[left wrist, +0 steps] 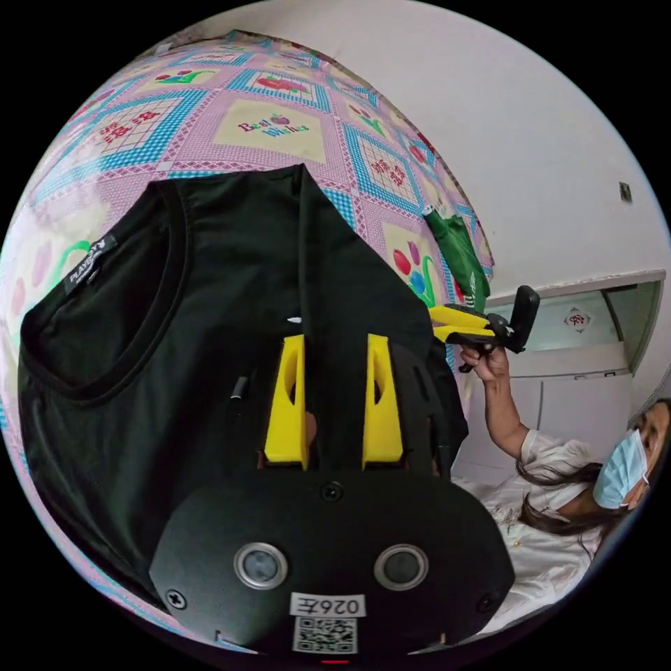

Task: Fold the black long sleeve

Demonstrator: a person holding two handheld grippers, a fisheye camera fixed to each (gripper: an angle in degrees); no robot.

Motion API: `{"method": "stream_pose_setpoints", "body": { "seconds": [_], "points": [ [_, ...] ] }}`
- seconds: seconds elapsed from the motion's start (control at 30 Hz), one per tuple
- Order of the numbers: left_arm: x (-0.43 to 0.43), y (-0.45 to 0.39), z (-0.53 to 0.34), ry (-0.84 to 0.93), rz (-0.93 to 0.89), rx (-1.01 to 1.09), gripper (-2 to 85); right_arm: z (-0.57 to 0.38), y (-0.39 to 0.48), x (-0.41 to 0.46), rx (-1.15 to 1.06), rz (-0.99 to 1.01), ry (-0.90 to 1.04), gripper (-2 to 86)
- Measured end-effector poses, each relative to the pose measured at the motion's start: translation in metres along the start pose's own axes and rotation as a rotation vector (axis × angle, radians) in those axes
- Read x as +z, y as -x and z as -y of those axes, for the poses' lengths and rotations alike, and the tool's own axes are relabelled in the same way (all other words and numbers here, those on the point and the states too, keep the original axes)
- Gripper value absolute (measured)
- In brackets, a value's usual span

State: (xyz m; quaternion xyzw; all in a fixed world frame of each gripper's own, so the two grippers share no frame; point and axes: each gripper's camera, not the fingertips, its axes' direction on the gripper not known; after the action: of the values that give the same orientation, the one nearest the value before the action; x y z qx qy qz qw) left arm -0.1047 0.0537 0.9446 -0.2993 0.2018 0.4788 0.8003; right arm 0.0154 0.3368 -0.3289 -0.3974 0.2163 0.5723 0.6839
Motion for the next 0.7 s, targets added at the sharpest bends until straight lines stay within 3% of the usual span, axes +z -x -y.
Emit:
{"method": "stream_pose_setpoints", "body": {
  "seconds": [0.03, 0.1, 0.23, 0.37, 0.5, 0.57, 0.7],
  "points": [
    [0.009, -0.002, 0.006, 0.049, -0.009, 0.019, 0.6, 0.012, 0.010, 0.026, -0.061, 0.046, 0.111, 1.7],
    [0.015, -0.016, 0.014, 0.137, 0.078, 0.080, -0.2, 0.014, 0.037, 0.027, -0.146, 0.065, 0.109, -0.5],
    [-0.031, -0.007, -0.009, 0.017, 0.254, 0.027, -0.3, -0.028, 0.055, -0.055, -0.134, -0.247, -0.189, -0.9],
    [-0.043, -0.003, -0.022, -0.062, 0.071, 0.036, 2.6, -0.052, 0.012, -0.066, -0.020, -0.207, -0.131, 0.8],
    [-0.010, -0.017, -0.003, 0.032, -0.126, 0.120, 6.4, -0.056, -0.005, -0.032, 0.044, -0.080, -0.019, 5.4],
    [0.000, -0.011, 0.001, 0.088, -0.142, 0.099, 6.6, -0.052, 0.002, -0.021, 0.031, -0.109, 0.009, 5.4],
    [-0.040, 0.022, -0.027, -0.016, -0.174, 0.018, 6.0, -0.043, 0.021, -0.026, -0.009, -0.180, -0.023, 4.5]
  ]
}}
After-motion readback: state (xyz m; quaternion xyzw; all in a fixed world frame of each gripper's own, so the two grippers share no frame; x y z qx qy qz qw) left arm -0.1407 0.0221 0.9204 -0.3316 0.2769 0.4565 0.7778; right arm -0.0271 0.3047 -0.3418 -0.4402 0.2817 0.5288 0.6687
